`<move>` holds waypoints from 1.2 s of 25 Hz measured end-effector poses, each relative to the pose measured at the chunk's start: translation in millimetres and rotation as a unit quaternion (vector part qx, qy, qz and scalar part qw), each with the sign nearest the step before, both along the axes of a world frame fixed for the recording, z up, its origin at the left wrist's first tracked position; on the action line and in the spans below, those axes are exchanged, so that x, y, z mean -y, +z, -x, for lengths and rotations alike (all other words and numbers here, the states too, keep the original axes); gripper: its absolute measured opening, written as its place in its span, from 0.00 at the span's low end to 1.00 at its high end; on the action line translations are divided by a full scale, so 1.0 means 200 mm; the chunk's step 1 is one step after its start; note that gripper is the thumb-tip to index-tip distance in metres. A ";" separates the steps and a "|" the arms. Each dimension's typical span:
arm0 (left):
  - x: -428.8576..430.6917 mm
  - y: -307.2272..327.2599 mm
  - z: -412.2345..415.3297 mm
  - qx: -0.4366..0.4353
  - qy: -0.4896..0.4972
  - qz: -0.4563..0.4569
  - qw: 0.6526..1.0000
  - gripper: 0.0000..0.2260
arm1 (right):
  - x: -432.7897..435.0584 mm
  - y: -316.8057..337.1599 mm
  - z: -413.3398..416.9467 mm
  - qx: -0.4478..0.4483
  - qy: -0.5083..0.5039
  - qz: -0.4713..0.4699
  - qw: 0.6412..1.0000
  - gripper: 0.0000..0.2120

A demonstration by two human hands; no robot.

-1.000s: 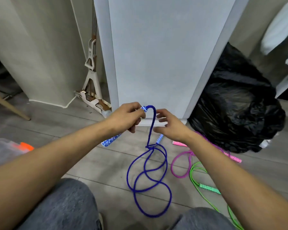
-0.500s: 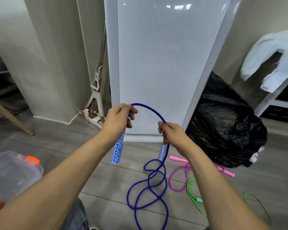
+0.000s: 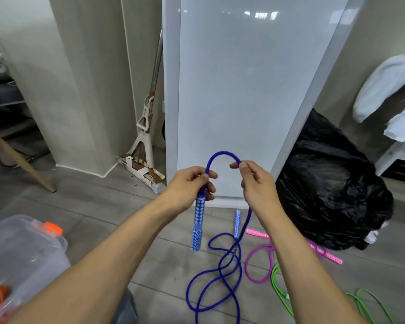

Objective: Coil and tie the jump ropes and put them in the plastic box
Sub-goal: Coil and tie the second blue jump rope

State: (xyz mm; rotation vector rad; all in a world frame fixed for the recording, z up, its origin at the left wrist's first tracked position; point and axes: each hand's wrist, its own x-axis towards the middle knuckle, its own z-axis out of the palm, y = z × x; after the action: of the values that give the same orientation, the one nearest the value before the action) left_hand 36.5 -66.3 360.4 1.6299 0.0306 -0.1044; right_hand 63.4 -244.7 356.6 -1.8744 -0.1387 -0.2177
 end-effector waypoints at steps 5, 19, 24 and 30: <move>0.00 -0.04 -0.05 -0.016 0.045 0.053 0.997 0.14 | -0.08 -0.03 0.00 -0.042 0.041 0.058 0.997 0.17; -0.06 -0.08 -0.14 -0.108 0.229 0.101 0.962 0.12 | 0.17 0.00 -0.04 -0.107 -0.076 0.140 0.981 0.16; 0.02 -0.02 -0.05 -0.070 0.111 0.119 0.984 0.11 | -0.03 0.03 0.02 -0.055 -0.031 -0.033 0.997 0.09; 0.07 -0.03 -0.01 -0.069 0.062 0.161 0.983 0.10 | -0.17 -0.02 0.07 -0.041 0.005 -0.098 0.994 0.02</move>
State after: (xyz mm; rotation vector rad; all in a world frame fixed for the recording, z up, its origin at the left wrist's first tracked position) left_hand 39.5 -79.7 353.7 1.2917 0.2108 -0.1190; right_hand 48.8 -210.6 353.3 -1.6837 -0.0681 -0.1419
